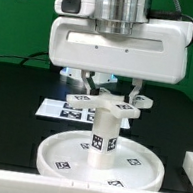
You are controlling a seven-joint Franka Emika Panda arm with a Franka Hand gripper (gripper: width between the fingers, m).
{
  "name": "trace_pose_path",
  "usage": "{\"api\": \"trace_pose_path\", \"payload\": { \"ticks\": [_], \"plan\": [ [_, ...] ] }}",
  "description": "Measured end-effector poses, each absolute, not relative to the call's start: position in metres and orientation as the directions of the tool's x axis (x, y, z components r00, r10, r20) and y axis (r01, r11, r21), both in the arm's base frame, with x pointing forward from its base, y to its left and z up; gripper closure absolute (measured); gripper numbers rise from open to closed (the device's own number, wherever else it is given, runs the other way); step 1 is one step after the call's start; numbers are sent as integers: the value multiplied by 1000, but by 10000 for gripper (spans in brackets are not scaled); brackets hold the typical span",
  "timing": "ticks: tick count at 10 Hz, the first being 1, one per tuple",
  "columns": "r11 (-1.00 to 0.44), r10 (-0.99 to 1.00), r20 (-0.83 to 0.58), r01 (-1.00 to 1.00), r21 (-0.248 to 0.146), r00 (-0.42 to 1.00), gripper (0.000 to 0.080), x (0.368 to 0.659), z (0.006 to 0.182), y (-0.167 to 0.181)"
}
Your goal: Assemble round table
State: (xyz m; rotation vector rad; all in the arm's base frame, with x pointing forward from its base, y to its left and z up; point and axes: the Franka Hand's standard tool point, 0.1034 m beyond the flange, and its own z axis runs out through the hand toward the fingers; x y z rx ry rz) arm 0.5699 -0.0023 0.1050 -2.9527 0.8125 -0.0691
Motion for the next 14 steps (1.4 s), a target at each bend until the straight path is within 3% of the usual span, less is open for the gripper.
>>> {"api": "trace_pose_path", "payload": {
  "ticks": [4, 7, 12, 14],
  "plan": [
    [-604, -792, -11, -786, -130, 610, 356, 569, 104, -3],
    [-335, -935, -73, -932, -139, 347, 356, 568, 104, -3],
    [82, -987, -150, -991, -107, -65, 356, 569, 104, -3],
    [165, -975, -165, -981, -99, -147, 356, 569, 104, -3]
  ]
}}
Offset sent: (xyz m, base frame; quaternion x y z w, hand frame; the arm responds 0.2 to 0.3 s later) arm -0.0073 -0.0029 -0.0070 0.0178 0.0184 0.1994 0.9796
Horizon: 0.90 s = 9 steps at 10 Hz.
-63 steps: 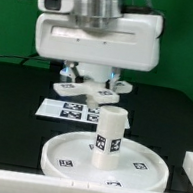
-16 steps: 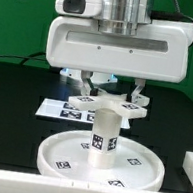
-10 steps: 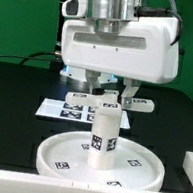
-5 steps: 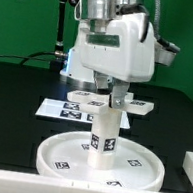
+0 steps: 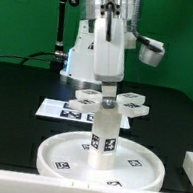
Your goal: Assemble round table
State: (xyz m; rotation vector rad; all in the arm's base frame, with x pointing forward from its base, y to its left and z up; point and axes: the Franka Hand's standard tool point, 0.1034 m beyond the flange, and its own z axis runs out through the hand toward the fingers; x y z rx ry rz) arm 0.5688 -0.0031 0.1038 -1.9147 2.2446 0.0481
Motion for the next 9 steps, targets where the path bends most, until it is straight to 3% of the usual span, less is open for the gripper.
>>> {"api": "trace_pose_path", "payload": {
  "ticks": [1, 4, 5, 9],
  "plan": [
    [255, -956, -174, -963, -82, -238, 356, 569, 104, -2],
    [339, -928, -186, -939, -67, -322, 352, 569, 103, 1],
    [326, -933, -186, -943, -69, -309, 185, 569, 103, 1],
    [245, -947, -227, -968, -61, -226, 151, 570, 138, 20]
  ]
}}
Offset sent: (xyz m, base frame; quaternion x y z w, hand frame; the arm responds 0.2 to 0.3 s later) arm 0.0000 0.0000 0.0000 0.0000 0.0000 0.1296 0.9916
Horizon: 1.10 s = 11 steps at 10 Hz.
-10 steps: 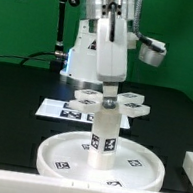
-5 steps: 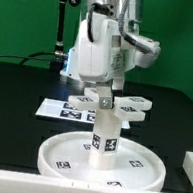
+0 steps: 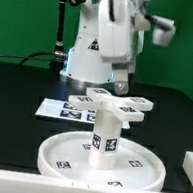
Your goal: Assemble round table
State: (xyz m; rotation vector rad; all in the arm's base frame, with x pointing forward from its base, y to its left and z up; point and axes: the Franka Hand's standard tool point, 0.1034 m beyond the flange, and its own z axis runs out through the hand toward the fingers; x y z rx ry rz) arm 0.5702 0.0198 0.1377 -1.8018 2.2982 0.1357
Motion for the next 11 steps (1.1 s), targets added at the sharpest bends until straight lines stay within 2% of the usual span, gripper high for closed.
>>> {"api": "trace_pose_path", "payload": {
  "ticks": [3, 4, 5, 6, 11],
  "plan": [
    [201, -958, -221, -977, -65, -182, 151, 569, 134, 20],
    [106, -974, -210, -991, -77, -88, 151, 568, 134, 20],
    [-73, -978, -189, -992, -100, 91, 151, 569, 136, 22],
    [-192, -962, -175, -974, -121, 212, 151, 569, 136, 24],
    [-491, -851, -124, -857, -159, 511, 151, 568, 135, 27]
  ]
}}
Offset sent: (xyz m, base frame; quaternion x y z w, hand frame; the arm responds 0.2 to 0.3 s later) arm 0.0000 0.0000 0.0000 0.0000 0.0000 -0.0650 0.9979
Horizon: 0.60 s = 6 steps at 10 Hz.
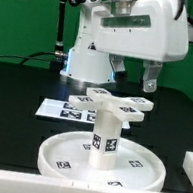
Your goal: Assemble round table
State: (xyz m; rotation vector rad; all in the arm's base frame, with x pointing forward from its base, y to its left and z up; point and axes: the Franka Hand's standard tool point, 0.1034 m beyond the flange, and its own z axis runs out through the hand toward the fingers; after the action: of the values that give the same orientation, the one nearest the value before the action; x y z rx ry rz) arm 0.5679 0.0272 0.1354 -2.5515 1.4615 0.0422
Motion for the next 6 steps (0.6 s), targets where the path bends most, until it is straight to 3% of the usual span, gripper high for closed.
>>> {"api": "trace_pose_path", "payload": {
  "ticks": [2, 4, 6],
  "plan": [
    [-734, -659, -63, -659, -162, 749, 151, 568, 136, 23],
    [-891, -424, -19, -421, -169, 905, 151, 567, 135, 20],
    [-957, -241, -18, -241, -165, 970, 151, 562, 134, 17]
  ]
}}
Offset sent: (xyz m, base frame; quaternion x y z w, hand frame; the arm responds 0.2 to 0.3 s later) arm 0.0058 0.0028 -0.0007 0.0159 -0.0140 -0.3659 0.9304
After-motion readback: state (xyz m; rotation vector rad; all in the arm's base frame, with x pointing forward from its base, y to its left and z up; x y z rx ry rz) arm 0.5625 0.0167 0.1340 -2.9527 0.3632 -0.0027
